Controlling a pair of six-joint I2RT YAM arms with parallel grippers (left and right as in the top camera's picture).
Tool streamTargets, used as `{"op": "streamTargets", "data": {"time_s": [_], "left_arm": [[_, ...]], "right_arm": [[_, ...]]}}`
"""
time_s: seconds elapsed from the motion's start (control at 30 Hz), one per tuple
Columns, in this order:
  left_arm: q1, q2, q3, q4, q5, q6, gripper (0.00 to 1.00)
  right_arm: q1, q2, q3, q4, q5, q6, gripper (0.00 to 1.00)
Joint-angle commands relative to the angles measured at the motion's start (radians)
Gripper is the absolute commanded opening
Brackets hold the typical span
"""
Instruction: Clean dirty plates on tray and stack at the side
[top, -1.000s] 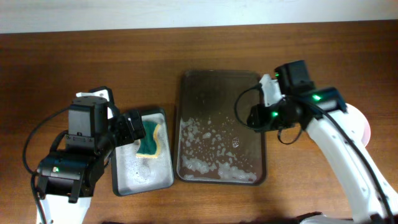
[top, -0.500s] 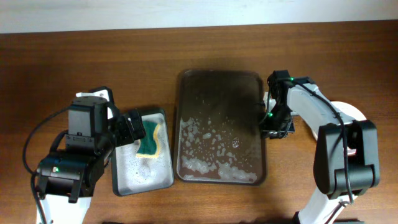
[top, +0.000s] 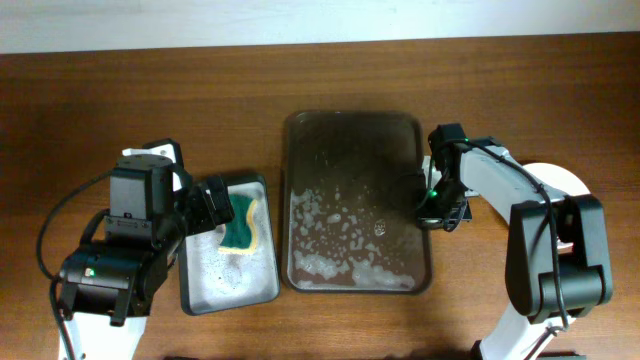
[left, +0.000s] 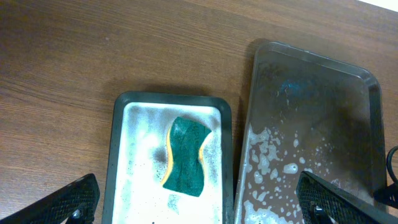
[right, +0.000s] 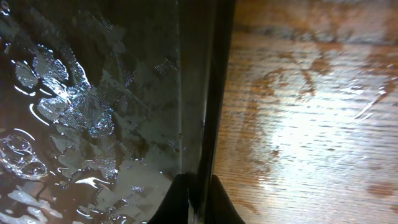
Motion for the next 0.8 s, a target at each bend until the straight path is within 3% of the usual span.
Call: {"op": "streamTargets", "data": {"time_s": [0.0,0.1,0.13,0.17,0.2,0.27,0.37,0.5,0.6,0.77], "left_arm": [[0.004,-0.006,0.014,0.001,-0.014,0.0,0.99],[0.004,-0.006,0.014,0.001,-0.014,0.0,0.99],[0.004,-0.006,0.014,0.001,-0.014,0.0,1.0],[0.004,-0.006,0.014,0.001,-0.014,0.0,0.99],[0.004,-0.006,0.014,0.001,-0.014,0.0,0.99],[0.004,-0.006,0.014,0.001,-0.014,0.0,1.0],[0.004,-0.006,0.014,0.0,-0.014,0.0,0.99],[0.004,-0.006,0.014,0.001,-0.014,0.0,1.0],[0.004,-0.006,0.014,0.001,-0.014,0.0,1.0],[0.004,-0.006,0.014,0.001,-0.014,0.0,1.0]], "right_arm": [[0.002,0.016,-0.01,0.057,0.219,-0.006,0.04],[0.002,0.017,-0.01,0.071,0.258,-0.018,0.04],[0.002,0.016,-0.01,0.071,0.257,-0.017,0.09],[0.002,0.014,-0.005,0.061,0.25,-0.016,0.31],[0.002,0.006,0.011,0.032,0.228,-0.016,0.44],[0.005,-0.062,0.049,-0.015,0.113,-0.019,0.49],[0.024,-0.219,0.061,-0.02,-0.093,-0.021,0.49],[0.153,-0.331,0.061,0.004,-0.377,-0.02,0.31],[0.426,-0.267,0.06,0.114,-0.327,0.049,0.31],[0.681,-0.101,0.06,0.345,-0.161,0.152,0.28]]}}
